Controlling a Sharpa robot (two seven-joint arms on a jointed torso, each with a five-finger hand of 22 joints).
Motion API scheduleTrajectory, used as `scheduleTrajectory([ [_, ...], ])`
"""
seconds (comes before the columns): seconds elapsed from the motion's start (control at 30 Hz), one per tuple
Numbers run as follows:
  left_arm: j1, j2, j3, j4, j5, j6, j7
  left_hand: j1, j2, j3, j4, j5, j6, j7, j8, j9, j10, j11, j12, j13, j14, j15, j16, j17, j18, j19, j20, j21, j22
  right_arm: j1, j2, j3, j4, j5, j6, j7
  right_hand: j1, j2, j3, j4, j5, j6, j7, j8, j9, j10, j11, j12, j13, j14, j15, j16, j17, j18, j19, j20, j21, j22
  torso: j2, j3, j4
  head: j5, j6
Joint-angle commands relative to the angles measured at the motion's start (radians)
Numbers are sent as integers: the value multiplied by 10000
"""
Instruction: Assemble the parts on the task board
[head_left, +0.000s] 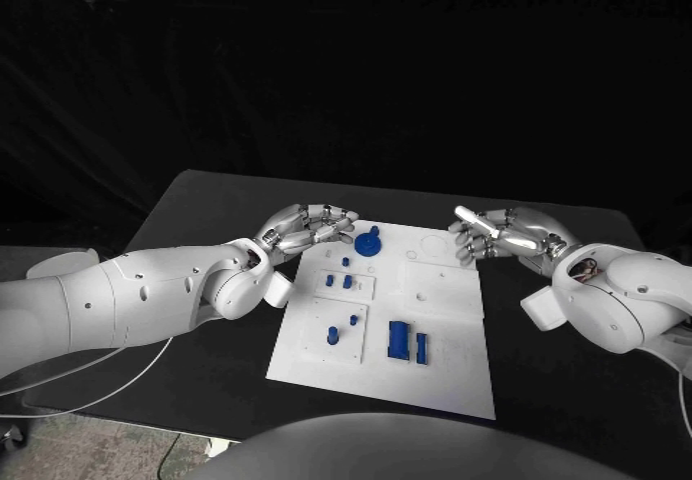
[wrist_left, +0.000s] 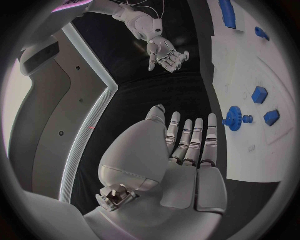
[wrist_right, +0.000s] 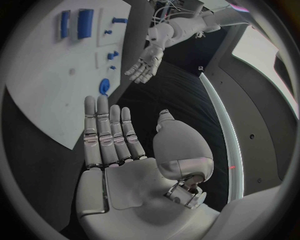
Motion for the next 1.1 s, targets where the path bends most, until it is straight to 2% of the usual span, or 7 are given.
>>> scheduleTrajectory([
  [0.03,-55,40,5,18,-353,-630,1108,-302,-7,-311,20,-359,46,-119,40,-12,-23,-146,70,-33,-247,-91,-97,-43,24,-361,-139,-49,-117,-125,81,-42,-432,1705,24,3809,491,-216,-97,62,-196,-1327,-259,-624,-599,-2520,52,-1546,-1190,-3032,320,-2050,-1178,-17,-3126,562,-1662,-2186,-114,22,46,-36,2],
  [0.2,-112,21,6,70,-1013,-1552,1694,-1144,-180,-1173,22,-1855,-222,-606,-328,-116,-1396,-954,-1444,-754,-2770,-915,-2872,-1561,-113,-3169,-637,-181,-2012,-470,275,-76,-1004,912,309,4886,545,-933,223,52,-236,-3054,-1468,-1289,-1943,-5009,-1437,-3584,-4912,-6691,-355,-4749,-3381,-228,-7016,950,-2070,-9458,-125,20,-23,22,2],
  [0.33,-133,-14,8,90,-1547,-2247,1944,-2248,-1001,-938,-24,-3295,-2472,-1942,-1998,-854,-2589,-2510,-4896,-1198,-3698,-1653,-4356,-2691,-291,-4908,-1076,-591,-8093,-735,405,-85,-1245,273,169,5372,631,-1371,208,102,-240,-4223,-2425,-1719,-3302,-5458,-2281,-4374,-6713,-7019,-768,-5141,-3813,-139,-7062,595,-2111,-9984,-52,36,-96,60,2],
  [0.5,-152,9,10,83,-1974,-2605,2028,-3007,-2035,110,57,-3623,-4076,-3025,-3045,-1375,-2644,-3671,-6203,-1332,-3698,-1850,-4356,-2691,-217,-4905,-1068,-656,-8761,-982,521,-89,-1454,4,217,5543,615,-1503,129,129,-316,-4971,-2783,-2072,-4531,-5540,-2520,-4699,-7593,-7019,-892,-5141,-3813,52,-7062,378,-2111,-9984,-8,36,-115,63,2],
  [0.63,-151,-11,52,104,-1165,-2036,786,-9880,-1558,1369,-1740,-4165,-5417,-1510,-3479,-1674,-2531,-2481,-7283,-1480,-3698,-1497,-4356,-2691,-1712,-4905,-2660,-656,-8761,-938,547,-47,-1401,653,-46,4743,-5308,-491,1569,-1656,-1319,-6103,-1010,-2745,-5592,-5563,-1924,-5067,-8434,-7019,-1605,-5141,-3813,-882,-7062,-902,-2111,-9984,-58,37,-92,35,61],
  [0.67,-156,-8,85,134,-1113,-2115,763,-10715,-1558,1369,-1938,-4165,-5595,-1510,-3479,-1674,-2531,-1683,-7283,-1480,-3698,-1497,-4356,-2691,-1712,-4905,-2660,-656,-8761,-950,585,-17,-1411,733,-116,4748,-6027,-491,1569,-1863,-1319,-6257,-1010,-2745,-5740,-5563,-1924,-5067,-8434,-7019,-1605,-5141,-3813,-882,-7062,-1054,-2111,-9984,-62,39,-93,18,101],
  [1.1,-345,104,1379,1314,923,-5179,-145,-14719,-1558,1369,-2925,-4165,-6372,-1510,-3479,-1674,-2531,-1683,-7283,-1480,-3698,-1497,-4356,-2691,-1712,-4905,-2660,-656,-8761,-1398,1990,1090,-1809,3649,-2712,4939,-9510,-491,1569,-2863,-1319,-6992,-1010,-2745,-6455,-5563,-1924,-5067,-8434,-7019,-1605,-5141,-3813,-882,-7062,-1778,-2111,-9984,-221,109,-156,-661,1660],
])
